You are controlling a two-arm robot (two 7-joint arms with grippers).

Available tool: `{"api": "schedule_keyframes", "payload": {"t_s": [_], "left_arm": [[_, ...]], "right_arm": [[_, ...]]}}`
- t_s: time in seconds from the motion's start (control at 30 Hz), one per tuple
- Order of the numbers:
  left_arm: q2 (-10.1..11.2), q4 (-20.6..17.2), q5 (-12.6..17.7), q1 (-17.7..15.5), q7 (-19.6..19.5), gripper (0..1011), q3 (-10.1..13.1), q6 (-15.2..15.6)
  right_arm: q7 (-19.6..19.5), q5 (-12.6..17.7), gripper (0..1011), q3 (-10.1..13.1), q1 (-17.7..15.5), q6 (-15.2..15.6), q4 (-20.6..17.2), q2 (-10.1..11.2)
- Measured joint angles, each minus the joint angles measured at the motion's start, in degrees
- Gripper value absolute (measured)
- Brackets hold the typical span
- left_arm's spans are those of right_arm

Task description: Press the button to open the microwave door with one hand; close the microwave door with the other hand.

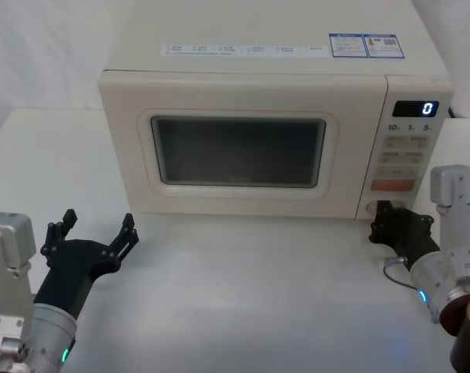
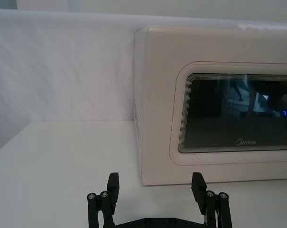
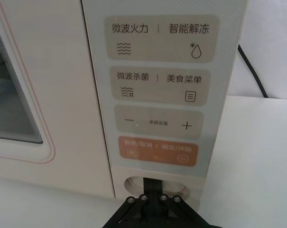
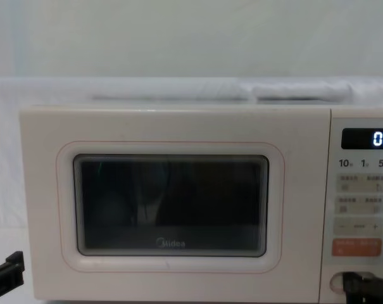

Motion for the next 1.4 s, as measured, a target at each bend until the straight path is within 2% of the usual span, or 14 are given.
{"api": "schedule_keyframes", "payload": {"t_s": [0.37, 0.73, 1.17, 1.4], "left_arm": [[0.0, 0.0, 0.0, 0.0, 0.0, 1001, 0.0, 0.0], [0.0, 0.0, 0.0, 0.0, 0.0, 1001, 0.0, 0.0], [0.0, 0.0, 0.0, 0.0, 0.0, 1001, 0.0, 0.0], [0.0, 0.0, 0.0, 0.0, 0.0, 1001, 0.0, 0.0]], "right_arm": [[0.6, 0.2, 0, 0.5, 1.8, -0.8, 2.3, 0.0], [1.0, 0.7, 0, 0.6, 2.0, -1.0, 2.4, 0.0], [2.1, 1.4, 0, 0.7, -0.5, 1.0, -1.4, 1.5], [3.0, 1.9, 0, 0.4, -3.0, 2.8, -5.2, 2.8]]}}
